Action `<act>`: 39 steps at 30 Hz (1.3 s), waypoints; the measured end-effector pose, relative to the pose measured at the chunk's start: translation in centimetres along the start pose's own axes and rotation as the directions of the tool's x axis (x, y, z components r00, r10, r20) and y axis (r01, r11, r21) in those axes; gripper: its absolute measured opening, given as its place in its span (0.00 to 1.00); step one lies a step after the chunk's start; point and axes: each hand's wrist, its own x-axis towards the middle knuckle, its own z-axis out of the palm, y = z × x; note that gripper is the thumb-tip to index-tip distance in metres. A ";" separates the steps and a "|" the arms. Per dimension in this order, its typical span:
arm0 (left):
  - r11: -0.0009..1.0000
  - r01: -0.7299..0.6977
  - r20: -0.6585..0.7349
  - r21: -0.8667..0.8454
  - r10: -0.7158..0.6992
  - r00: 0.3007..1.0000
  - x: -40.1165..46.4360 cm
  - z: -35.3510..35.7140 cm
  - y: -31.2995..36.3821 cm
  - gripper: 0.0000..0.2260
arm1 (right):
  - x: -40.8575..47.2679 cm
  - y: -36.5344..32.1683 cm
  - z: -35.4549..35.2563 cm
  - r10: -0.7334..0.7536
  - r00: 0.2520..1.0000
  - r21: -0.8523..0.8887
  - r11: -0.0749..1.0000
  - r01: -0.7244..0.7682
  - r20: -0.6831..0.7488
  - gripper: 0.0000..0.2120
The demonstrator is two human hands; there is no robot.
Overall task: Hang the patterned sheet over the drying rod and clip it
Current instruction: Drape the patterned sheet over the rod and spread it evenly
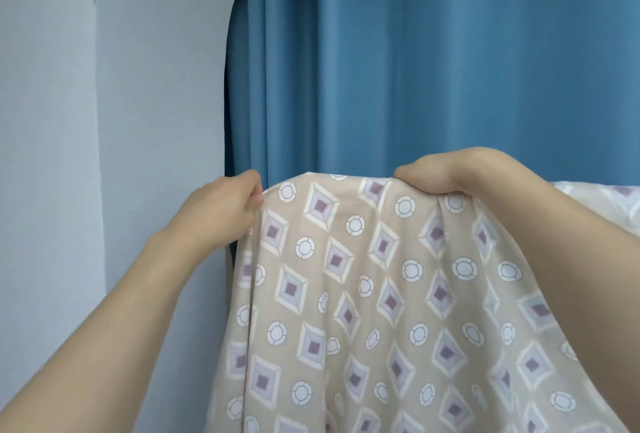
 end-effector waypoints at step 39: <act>0.375 0.228 0.132 -0.899 -0.264 0.955 -8.9 9.7 -3.6 0.06 | 0.6 -8.5 8.5 -0.397 0.577 -0.360 0.915 0.184 -0.714 0.25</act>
